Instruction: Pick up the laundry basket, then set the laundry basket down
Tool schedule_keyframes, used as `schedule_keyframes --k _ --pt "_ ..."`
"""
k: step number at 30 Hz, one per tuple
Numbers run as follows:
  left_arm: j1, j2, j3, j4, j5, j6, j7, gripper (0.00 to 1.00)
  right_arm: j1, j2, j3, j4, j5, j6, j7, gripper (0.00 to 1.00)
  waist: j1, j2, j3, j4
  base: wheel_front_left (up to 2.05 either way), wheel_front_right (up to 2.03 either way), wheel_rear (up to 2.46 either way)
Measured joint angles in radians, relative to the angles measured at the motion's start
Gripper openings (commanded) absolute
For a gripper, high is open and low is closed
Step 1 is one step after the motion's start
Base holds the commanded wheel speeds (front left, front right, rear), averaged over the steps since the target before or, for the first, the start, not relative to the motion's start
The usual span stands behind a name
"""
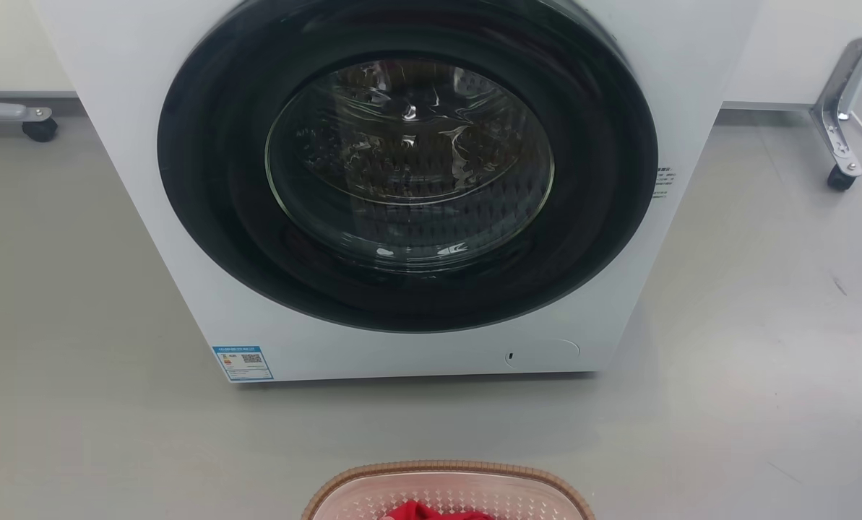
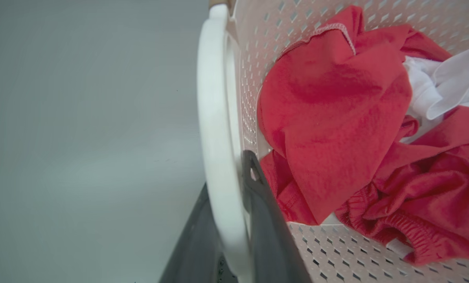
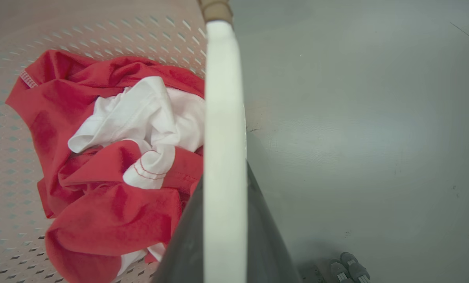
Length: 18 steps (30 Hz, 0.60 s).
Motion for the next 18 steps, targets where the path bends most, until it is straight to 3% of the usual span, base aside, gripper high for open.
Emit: schedule_keyframes --k 18 --pt "-0.002 0.000 -0.005 0.000 -0.008 0.004 -0.001 0.00 -0.020 0.000 0.037 0.012 0.044 0.000 -0.017 0.00 0.0000 0.0000 0.011 0.000 0.00 0.00 0.00"
